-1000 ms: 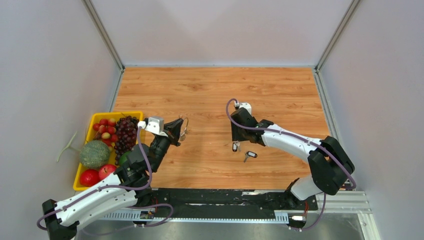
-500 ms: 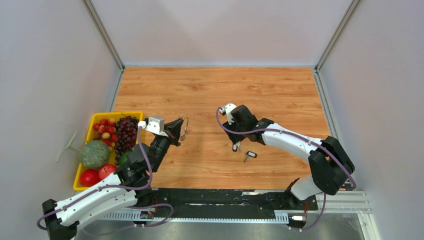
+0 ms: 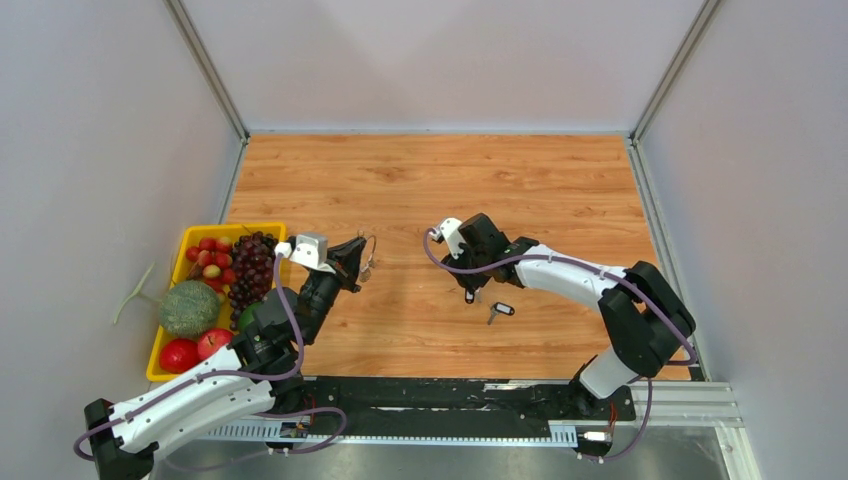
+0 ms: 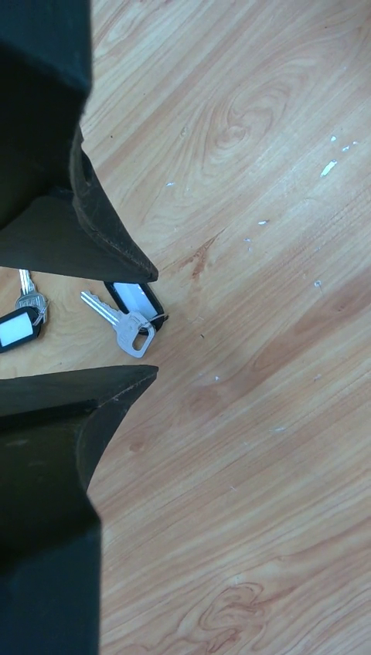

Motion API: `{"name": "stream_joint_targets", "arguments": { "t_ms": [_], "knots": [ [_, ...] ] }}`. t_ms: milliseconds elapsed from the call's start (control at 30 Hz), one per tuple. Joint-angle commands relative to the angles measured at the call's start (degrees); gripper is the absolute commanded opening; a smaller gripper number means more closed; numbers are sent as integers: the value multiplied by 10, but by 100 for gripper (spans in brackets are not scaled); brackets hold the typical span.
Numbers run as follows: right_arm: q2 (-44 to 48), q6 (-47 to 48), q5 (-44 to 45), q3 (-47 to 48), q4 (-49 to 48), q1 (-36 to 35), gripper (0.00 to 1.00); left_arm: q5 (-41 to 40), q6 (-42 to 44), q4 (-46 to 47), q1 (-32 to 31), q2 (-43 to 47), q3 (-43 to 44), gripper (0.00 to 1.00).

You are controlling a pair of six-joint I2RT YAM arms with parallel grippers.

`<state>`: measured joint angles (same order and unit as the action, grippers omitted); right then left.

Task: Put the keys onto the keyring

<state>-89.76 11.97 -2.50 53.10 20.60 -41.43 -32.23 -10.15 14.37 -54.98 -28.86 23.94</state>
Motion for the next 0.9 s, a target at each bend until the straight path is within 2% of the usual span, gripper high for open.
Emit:
{"name": "stream_joint_targets", "arguments": {
  "t_ms": [0, 333, 867],
  "knots": [
    [-6, 21, -18, -1, -14, 1, 46, -6, -3, 18, 2, 4, -2, 0],
    [-32, 18, 2, 7, 1, 1, 44, -8, -2, 18, 2, 1, -2, 0],
    [-43, 9, 4, 13, 12, 12, 28, -8, -1, 20, 1, -3, -2, 0]
  ]
}}
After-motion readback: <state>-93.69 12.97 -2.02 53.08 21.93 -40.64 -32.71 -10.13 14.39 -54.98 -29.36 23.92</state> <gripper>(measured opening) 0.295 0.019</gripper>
